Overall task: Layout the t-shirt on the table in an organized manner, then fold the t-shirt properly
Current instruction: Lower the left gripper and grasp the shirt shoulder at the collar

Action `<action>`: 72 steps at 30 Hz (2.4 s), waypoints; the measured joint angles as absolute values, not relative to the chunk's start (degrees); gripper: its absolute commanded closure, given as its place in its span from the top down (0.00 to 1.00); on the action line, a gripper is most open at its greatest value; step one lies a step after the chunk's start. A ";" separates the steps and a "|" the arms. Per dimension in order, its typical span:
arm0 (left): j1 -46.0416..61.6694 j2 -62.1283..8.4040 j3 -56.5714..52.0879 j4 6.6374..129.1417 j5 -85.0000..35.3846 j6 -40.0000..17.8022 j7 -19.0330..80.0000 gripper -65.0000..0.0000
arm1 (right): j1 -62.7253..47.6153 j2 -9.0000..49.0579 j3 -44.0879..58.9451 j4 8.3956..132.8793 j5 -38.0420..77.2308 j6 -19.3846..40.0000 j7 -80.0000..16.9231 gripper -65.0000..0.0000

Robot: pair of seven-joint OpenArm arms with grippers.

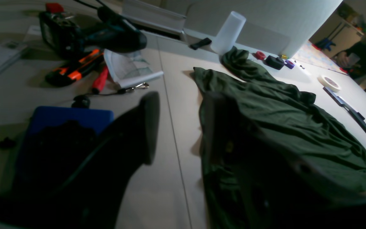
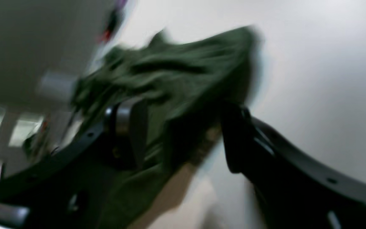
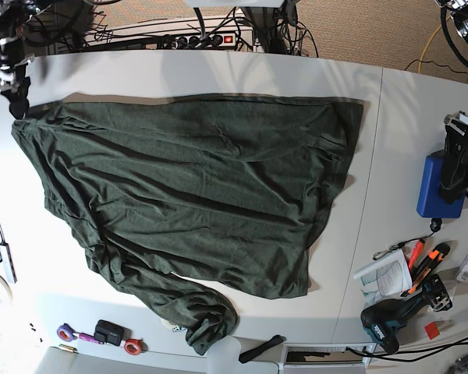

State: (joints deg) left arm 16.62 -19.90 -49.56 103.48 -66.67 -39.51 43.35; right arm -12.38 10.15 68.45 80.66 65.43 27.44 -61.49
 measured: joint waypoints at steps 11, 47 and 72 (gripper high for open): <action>16.64 -19.92 -49.56 103.48 -67.57 -39.51 43.79 0.38 | -8.71 8.54 59.18 80.90 57.34 23.11 -59.64 0.72; 26.33 -19.97 -39.33 103.53 -67.77 -38.02 46.72 0.49 | -9.06 6.66 59.18 80.93 53.12 26.63 -60.34 0.00; 27.81 -13.10 -23.18 103.09 -55.05 -21.39 43.24 0.70 | -9.06 6.66 59.18 80.93 53.17 26.87 -60.90 0.00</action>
